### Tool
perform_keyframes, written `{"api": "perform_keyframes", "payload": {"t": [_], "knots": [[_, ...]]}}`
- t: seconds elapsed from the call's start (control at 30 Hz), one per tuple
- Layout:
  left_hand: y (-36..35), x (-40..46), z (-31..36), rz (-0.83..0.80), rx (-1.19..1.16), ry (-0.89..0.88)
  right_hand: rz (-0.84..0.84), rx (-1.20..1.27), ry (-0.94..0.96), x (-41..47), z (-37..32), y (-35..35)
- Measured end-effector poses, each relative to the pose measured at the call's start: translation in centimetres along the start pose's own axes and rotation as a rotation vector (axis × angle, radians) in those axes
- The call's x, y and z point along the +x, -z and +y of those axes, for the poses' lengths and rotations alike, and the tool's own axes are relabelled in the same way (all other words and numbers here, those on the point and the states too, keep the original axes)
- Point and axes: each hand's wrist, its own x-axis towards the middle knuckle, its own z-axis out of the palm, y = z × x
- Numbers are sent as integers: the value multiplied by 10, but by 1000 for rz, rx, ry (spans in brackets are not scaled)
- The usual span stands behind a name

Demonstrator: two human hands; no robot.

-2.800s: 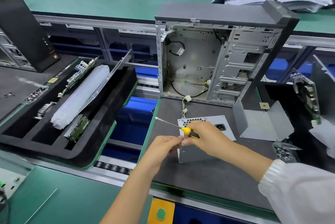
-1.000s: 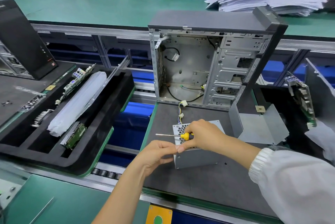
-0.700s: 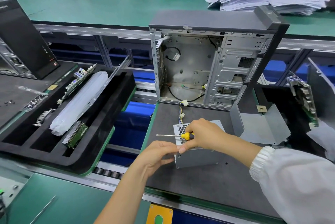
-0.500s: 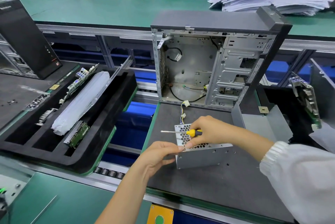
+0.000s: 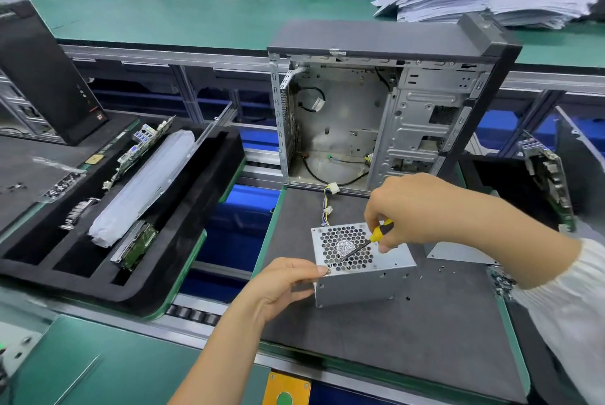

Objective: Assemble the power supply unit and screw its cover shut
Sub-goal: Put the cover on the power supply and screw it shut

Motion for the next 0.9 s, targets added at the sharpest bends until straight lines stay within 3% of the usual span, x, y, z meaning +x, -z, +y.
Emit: {"api": "perform_keyframes", "payload": {"t": [0.63, 0.9], "knots": [[-2, -1, 2, 18, 10, -8, -51, -55, 9, 5, -18, 3], [-2, -4, 3, 4, 20, -18, 47, -315, 122, 13, -48, 22]]}}
